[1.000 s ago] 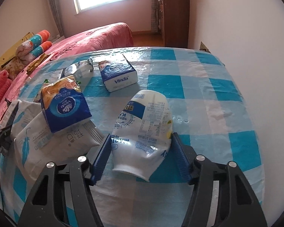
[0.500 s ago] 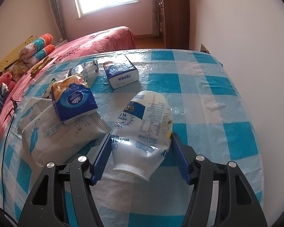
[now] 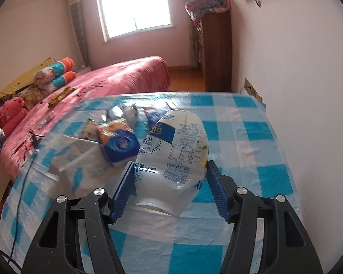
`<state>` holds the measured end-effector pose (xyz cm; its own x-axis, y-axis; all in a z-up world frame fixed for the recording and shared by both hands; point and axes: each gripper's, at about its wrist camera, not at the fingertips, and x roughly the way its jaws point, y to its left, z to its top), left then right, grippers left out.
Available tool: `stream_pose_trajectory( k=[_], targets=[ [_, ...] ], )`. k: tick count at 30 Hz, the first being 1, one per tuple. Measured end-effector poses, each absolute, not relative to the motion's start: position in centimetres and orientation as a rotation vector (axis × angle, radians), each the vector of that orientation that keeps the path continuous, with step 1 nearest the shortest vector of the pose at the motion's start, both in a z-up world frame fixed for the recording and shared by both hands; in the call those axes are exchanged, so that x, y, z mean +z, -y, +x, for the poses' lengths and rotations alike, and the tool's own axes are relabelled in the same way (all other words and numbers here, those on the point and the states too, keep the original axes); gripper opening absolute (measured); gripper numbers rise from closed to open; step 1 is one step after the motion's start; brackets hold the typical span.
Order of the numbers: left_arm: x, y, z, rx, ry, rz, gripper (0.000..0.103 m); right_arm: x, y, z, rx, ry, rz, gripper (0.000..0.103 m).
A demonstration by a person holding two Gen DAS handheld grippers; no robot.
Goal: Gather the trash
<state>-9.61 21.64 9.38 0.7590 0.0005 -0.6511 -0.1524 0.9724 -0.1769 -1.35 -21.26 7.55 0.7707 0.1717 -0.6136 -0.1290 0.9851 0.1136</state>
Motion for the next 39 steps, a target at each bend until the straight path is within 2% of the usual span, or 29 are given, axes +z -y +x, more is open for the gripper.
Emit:
stream_pose_trajectory(
  k=[22,39],
  targets=[
    [5.0,-31.5,-17.6,0.305,-0.760,-0.278,0.063,13.1,8.9,-5.3,0.427,-0.544,-0.136,0.063],
    [1.1,-36.8,-21.8,0.439,-0.797,-0.360,0.063,11.6,-4.8,-8.9,0.759,-0.564,-0.336,0.064]
  ],
)
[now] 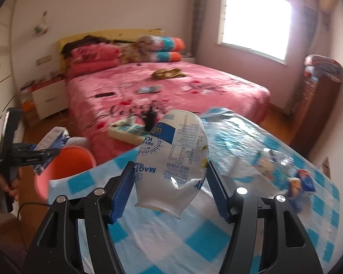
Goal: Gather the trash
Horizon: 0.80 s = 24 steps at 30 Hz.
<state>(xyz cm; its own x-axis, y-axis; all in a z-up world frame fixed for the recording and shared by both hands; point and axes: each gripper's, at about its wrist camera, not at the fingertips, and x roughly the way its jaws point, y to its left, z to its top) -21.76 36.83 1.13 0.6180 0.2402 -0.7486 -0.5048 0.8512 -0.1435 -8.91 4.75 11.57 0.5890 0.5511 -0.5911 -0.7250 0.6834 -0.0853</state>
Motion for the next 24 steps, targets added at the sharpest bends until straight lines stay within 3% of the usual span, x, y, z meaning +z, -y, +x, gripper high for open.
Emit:
stream_pose_trajectory(
  k=[24],
  targets=[
    [-4.4,-40.4,-24.6,0.501,-0.868,-0.472,0.063,5.8,-23.3,-14.3,1.165,-0.683,-0.622,0.064]
  ],
)
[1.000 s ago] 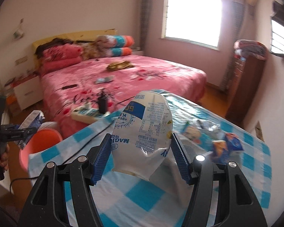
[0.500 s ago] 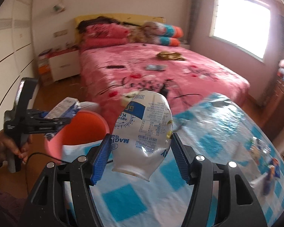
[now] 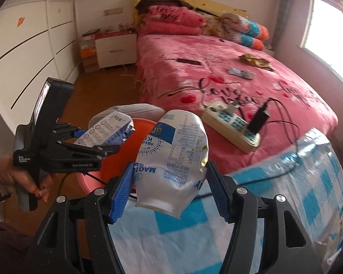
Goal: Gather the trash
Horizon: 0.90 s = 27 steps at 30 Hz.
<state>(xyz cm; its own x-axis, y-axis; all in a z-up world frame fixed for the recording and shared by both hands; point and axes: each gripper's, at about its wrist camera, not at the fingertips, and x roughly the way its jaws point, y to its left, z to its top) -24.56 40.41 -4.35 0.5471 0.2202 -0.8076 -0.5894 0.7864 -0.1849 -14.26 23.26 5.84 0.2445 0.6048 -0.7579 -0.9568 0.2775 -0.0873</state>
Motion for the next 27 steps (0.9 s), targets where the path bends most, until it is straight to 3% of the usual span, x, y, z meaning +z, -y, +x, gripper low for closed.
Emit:
stream_pose_trajectory(
  k=[14,16,18,27],
  targets=[
    [-6.3,-39.9,-24.5,0.481,-0.905,-0.487,0.063,3.1,-27.6,-14.6,1.240,-0.748,-0.679,0.064],
    [-6.3,-40.0,-24.4,0.477,-0.907,-0.489,0.064,2.8,-28.0,-14.9,1.240,-0.739,-0.697,0.067],
    [-6.3,-40.1,-24.4,0.474,-0.910,-0.489,0.064,2.7,-28.0,-15.1,1.237,-0.728,-0.699,0.083],
    [-6.5,-40.1,-24.4,0.473,-0.929,-0.494,0.064,6.2,-24.1,-13.9,1.169,-0.667,-0.523,0.086]
  ],
)
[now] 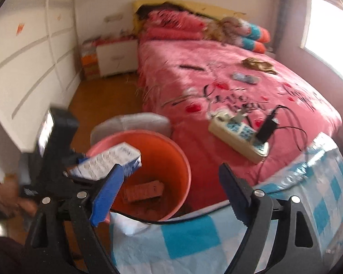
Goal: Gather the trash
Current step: 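Open the right tool to drop the bottle while the left tool releases the carton, then move both open tools back over the checked table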
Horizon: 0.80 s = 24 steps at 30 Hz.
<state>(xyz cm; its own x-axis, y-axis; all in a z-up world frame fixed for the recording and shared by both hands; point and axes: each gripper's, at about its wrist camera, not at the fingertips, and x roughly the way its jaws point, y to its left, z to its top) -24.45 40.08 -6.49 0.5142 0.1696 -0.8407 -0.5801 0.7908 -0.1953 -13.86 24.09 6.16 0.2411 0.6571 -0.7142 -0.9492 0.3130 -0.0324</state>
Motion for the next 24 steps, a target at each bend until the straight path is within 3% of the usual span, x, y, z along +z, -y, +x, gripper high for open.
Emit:
stream_pose_trajectory(
  k=[5,7,24],
  targets=[
    [-6.7,-39.9,-24.2,0.462,-0.951,-0.500,0.067,9.7,-20.0,-11.9,1.107,-0.664,-0.335,0.089],
    [-6.7,-39.8,-24.1,0.465,-0.953,-0.501,0.074,10.7,-18.4,-11.5,1.084,-0.659,-0.283,0.089],
    [-5.0,-39.2,-24.3,0.487,-0.941,-0.441,0.074,14.2,-8.8,-10.7,0.970,-0.654,-0.023,0.090]
  ],
)
